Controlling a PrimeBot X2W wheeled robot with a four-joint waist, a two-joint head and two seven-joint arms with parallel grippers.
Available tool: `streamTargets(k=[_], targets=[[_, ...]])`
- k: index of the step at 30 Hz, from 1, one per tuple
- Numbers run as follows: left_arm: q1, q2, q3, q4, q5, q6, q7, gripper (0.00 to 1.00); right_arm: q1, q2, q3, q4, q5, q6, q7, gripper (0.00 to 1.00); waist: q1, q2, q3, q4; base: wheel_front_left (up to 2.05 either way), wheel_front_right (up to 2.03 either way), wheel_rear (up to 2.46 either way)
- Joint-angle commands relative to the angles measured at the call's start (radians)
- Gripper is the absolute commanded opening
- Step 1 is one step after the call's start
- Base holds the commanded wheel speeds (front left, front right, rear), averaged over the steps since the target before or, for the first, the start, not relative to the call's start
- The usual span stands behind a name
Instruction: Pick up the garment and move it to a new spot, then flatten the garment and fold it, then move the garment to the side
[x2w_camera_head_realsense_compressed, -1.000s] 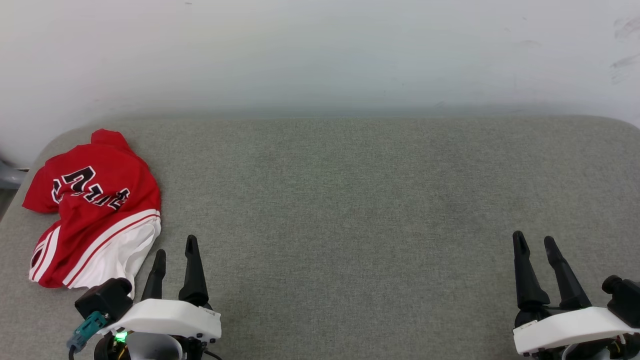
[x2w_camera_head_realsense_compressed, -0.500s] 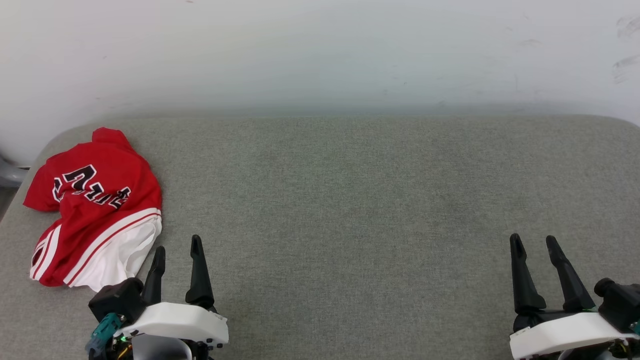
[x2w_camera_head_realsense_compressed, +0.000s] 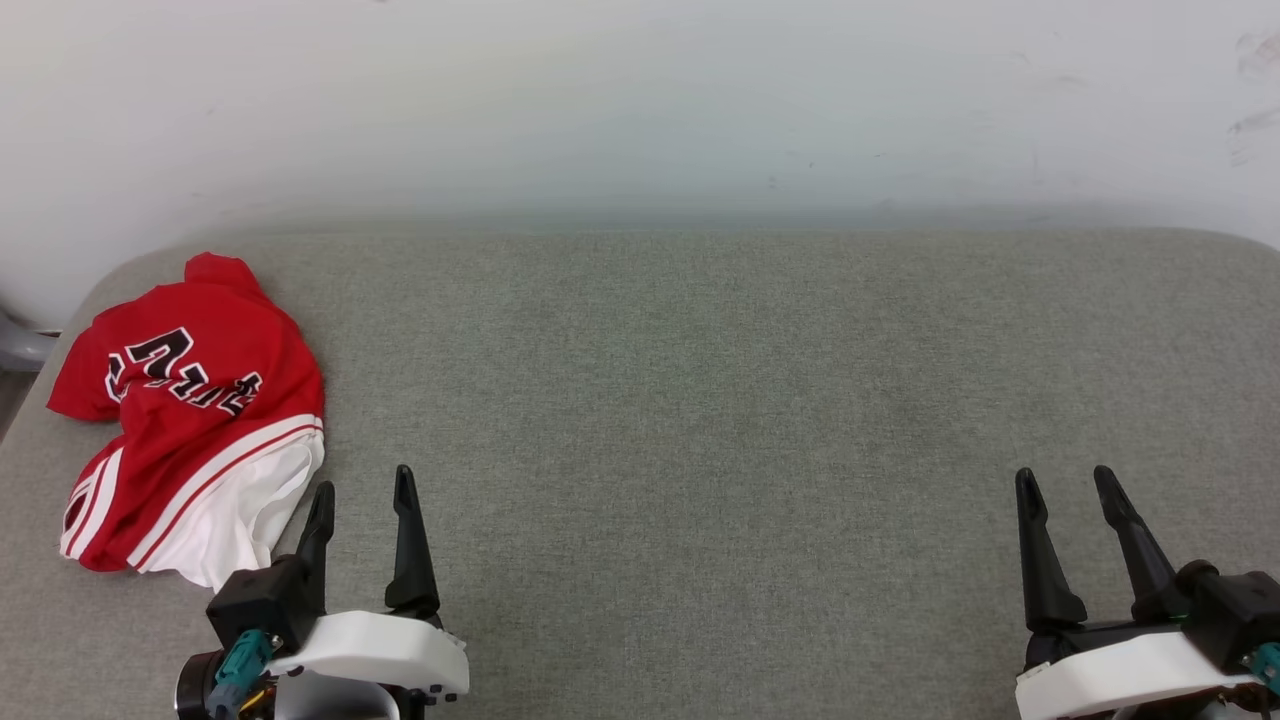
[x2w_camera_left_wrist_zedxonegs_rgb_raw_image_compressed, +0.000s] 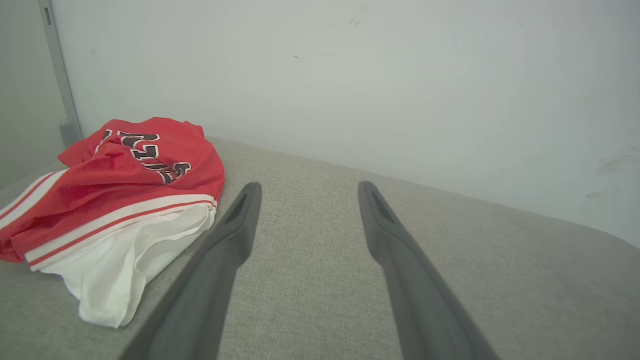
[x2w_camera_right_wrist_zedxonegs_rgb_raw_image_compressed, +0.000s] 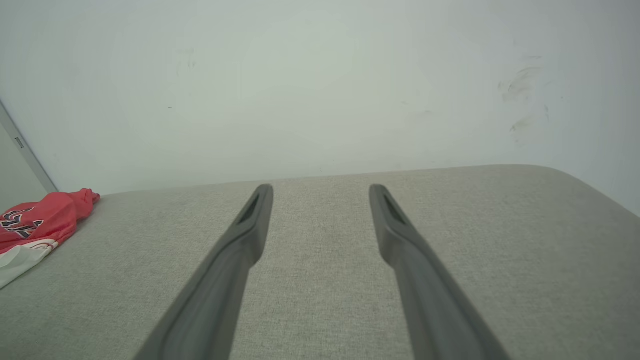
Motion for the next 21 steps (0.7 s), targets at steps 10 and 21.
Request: streamTargets(k=[10, 21], targets=[[0.013, 0.003, -0.01, -0.015, 0.097, -0.004, -0.028, 1.0, 0.014, 0.0, 0.008, -0.029, -0.073, 0.0, -0.029, 1.0, 0.0, -0.0001, 0.0, 0.001, 0.0, 0.0, 0.0], [0.019, 0.003, -0.02, -0.02, 0.162, -0.015, -0.048, 1.0, 0.022, 0.001, 0.019, -0.045, -0.116, 0.0, -0.049, 1.0, 0.0, -0.0001, 0.0, 0.003, 0.0, 0.0, 0.0]])
